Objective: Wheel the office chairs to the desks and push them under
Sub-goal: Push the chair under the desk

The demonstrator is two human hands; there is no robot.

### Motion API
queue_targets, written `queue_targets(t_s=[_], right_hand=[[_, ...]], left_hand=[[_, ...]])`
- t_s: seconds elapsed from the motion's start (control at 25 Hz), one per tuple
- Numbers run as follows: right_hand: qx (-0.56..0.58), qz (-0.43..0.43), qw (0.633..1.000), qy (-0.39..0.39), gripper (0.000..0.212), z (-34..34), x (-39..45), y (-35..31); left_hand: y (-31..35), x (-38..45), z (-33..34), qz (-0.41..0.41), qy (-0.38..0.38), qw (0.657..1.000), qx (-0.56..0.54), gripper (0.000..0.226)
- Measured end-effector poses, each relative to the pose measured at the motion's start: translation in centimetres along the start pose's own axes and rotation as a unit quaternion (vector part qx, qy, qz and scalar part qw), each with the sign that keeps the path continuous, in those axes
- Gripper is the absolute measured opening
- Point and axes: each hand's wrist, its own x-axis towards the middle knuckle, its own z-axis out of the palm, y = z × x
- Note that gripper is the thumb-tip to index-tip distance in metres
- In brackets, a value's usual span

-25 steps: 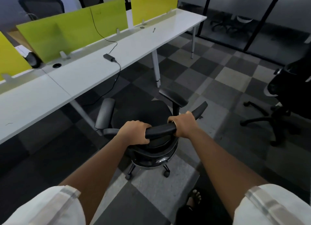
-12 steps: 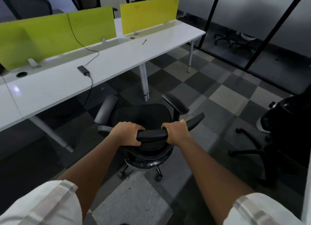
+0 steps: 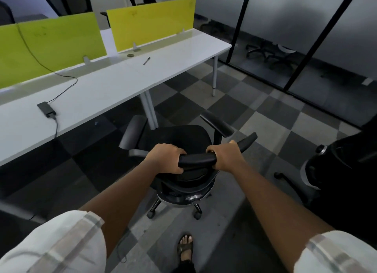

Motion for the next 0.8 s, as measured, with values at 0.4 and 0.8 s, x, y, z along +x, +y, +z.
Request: queue_targets(t_s=[0.4,0.8], right_hand=[[-0.006,0.019,0.999,-0.050,0.037,-2.2,16.0,22.0],[-0.006,-0.034,0.998,-0.056,0.036,-3.2,31.4,41.9]], left_hand=[[4.1,27.0,-3.9,0.003,-0.005,1.000,0.019,0.065],[8.5,50.1,-6.9,-0.060,0.021,0.998,0.020,0.064]])
